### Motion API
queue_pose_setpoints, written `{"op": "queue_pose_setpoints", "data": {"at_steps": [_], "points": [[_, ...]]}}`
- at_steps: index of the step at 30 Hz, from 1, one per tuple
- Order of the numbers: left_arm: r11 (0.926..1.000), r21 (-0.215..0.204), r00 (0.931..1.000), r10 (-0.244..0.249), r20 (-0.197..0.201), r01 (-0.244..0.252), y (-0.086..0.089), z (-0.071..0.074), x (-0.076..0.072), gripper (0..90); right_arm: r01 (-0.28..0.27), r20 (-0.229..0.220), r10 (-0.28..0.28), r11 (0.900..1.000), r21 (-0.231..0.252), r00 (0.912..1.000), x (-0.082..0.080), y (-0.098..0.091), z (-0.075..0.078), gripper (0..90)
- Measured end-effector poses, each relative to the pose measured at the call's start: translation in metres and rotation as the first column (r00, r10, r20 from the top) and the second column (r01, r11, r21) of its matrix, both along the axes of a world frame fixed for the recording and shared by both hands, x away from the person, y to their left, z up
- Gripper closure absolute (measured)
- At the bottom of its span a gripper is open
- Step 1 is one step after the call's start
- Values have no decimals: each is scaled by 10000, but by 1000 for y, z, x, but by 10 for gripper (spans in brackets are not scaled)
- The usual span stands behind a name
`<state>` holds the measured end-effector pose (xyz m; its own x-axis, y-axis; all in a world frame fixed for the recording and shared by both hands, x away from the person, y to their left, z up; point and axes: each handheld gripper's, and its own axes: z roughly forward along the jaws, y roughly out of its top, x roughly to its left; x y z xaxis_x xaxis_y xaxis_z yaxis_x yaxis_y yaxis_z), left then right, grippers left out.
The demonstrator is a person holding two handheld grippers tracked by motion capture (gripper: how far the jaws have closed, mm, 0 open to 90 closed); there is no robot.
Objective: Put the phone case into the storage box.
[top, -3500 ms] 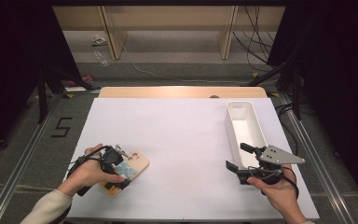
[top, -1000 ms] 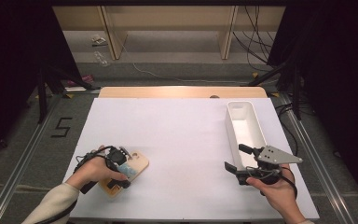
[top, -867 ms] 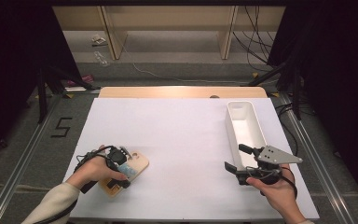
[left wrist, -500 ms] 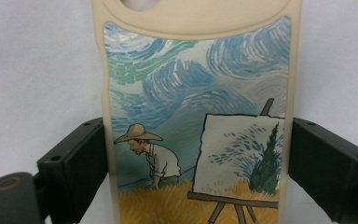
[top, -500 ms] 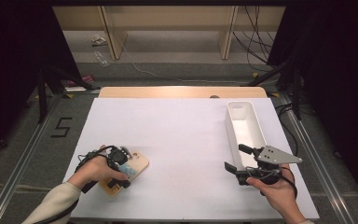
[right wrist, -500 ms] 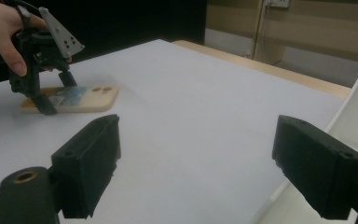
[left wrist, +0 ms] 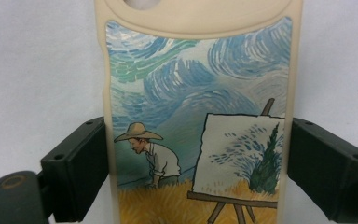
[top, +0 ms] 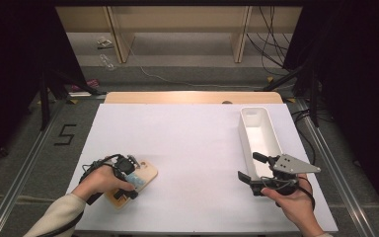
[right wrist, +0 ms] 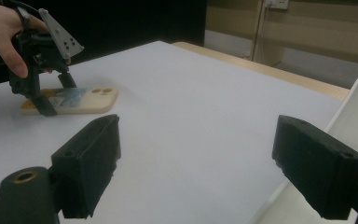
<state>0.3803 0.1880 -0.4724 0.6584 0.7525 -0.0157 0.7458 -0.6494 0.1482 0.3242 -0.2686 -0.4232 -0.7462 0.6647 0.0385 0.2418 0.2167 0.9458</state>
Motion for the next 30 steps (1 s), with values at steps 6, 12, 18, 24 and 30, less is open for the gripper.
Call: {"op": "queue_pose_setpoints", "data": {"at_steps": [6, 12, 18, 24, 30], "points": [[9999, -94, 10000, -42, 34, 42, 2, 1, -1, 111, -3, 20, 3, 10000, 9, 10000, 0, 0, 0, 161], [9997, -245, 9999, -44, 157, 47, 3, 4, -3, 112, -3, 28, 3, 10000, 15, 10000, 0, 0, 0, 160], [9991, -425, 9990, -42, 438, 61, 2, 9, -4, 112, 10, 33, -10, 10000, 11, 10000, 0, 0, 0, 161], [9983, -583, 9977, -55, 669, 94, 2, 11, -4, 113, 9, 19, -9, 10000, 17, 10000, 0, 0, 0, 161], [9963, -850, 9930, -8, 1179, 109, 3, 16, -4, 113, 13, 44, -13, 10000, -20, 10000, 0, 0, 0, 161]]}}
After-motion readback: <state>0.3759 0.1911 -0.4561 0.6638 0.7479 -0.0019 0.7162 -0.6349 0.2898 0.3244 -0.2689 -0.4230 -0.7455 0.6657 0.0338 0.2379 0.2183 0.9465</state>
